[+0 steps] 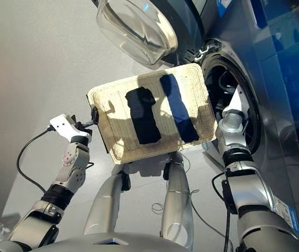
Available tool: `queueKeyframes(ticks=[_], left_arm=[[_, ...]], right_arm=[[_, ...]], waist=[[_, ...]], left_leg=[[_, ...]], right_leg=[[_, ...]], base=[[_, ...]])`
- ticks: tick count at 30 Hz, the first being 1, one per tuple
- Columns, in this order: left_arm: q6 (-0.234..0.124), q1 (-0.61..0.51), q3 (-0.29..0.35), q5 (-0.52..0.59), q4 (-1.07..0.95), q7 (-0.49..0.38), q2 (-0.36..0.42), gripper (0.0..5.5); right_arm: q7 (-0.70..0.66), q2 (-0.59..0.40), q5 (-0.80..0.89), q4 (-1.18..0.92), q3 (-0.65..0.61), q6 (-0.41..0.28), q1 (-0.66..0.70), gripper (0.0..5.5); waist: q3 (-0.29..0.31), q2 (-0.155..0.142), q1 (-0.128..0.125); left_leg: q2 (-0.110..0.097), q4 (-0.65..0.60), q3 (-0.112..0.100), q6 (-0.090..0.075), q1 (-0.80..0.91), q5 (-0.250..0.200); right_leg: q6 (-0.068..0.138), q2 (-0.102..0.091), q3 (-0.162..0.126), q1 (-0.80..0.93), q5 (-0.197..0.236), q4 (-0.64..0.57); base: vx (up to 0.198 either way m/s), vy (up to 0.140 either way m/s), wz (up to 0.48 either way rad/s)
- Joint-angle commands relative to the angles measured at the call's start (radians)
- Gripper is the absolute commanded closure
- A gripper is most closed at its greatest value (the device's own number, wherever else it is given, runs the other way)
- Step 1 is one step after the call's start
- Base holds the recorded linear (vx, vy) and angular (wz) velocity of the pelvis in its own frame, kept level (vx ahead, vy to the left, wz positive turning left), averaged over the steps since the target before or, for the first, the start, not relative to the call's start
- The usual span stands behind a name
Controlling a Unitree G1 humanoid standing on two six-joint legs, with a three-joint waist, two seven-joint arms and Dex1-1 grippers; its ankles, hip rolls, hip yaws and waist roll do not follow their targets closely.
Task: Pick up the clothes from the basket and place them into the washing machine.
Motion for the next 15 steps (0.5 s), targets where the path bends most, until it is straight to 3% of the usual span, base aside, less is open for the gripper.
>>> queueKeyframes(ticks=[1,7,15], left_arm=[[-0.021,-0.089,-0.042,0.078,0.022,0.003,0.007,0.0],[-0.002,-0.219,-0.102,0.081,0.126,0.008,-0.044,0.0],[0.021,-0.332,-0.119,0.077,0.269,0.036,-0.114,0.0]], right_arm=[[0.043,0.03,-0.175,-0.203,0.143,-0.115,-0.01,0.0],[0.085,0.079,-0.283,-0.297,0.269,-0.097,-0.002,0.0],[0.068,0.157,-0.409,-0.386,0.376,-0.087,0.029,0.0]], waist=[[-0.024,-0.009,0.018],[-0.009,-0.007,0.007],[0.008,-0.005,-0.018]], left_leg=[[-0.045,0.037,-0.052,-0.013,0.032,-0.094],[-0.04,0.038,-0.039,-0.01,0.026,-0.093],[-0.03,0.059,-0.014,-0.009,-0.011,-0.106]], right_leg=[[0.058,0.045,-0.026,0.083,0.044,-0.113],[0.058,0.048,-0.017,0.076,0.046,-0.116],[0.056,0.057,0.005,0.023,0.041,-0.095]], base=[[0.0,0.0,0.0],[0.0,0.0,0.0],[0.0,0.0,0.0]])
